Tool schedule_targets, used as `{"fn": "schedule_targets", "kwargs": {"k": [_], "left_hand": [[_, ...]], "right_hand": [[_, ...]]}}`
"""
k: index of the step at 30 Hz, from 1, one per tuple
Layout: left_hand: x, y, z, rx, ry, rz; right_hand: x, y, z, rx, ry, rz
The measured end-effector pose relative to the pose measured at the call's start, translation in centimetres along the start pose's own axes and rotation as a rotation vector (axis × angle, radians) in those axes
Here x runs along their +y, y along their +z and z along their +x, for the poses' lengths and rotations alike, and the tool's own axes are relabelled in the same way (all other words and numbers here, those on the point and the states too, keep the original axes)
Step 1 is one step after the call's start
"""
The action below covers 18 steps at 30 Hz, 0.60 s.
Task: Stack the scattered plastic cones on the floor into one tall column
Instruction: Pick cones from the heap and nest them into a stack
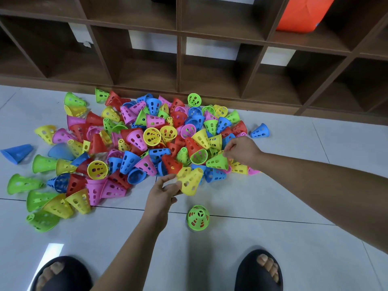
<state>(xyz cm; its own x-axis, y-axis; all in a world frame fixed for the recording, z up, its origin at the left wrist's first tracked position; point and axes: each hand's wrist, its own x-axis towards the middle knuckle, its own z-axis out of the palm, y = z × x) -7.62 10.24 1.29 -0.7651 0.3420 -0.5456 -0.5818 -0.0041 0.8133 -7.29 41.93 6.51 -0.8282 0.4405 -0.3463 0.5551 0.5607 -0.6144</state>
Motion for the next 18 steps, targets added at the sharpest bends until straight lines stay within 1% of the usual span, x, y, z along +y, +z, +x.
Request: {"fn": "schedule_targets", "kwargs": {"k": [2, 5, 7, 10, 12, 15, 18], "left_hand": [[0.6, 0.7, -0.2, -0.093, -0.030, -0.039], [1.8, 1.6, -0.4, -0.235, -0.022, -0.072], [2.5, 2.1, -0.5, -0.303, -0.006, -0.036], [2.6, 2.5, -0.7, -0.367, 0.009, 0.104], [2.0, 2.4, -0.8, -0.392, -0.006, 0.198], [1.1, 2.1, -1.0, -0.398, -0.034, 0.311], [0.5, 1.7, -1.0, -0.414, -0.023, 0.414]], "right_hand": [[0.1, -0.1, 0.0, -0.002, 0.032, 0.016], [0.3, 0.5, -0.4, -0.059, 0.079, -0.004], [0.2, 1.4, -0.8, -0.115, 0.068, 0.021], [0.4, 2.3, -1.0, -0.153, 0.039, -0.059], [0.6, 2.4, -0.8, -0.130, 0.022, -0.096], [0.2, 2.0, -0.6, -0.046, -0.036, -0.105], [-0.7, 1.2, -0.6, 0.004, -0.021, -0.044]]}}
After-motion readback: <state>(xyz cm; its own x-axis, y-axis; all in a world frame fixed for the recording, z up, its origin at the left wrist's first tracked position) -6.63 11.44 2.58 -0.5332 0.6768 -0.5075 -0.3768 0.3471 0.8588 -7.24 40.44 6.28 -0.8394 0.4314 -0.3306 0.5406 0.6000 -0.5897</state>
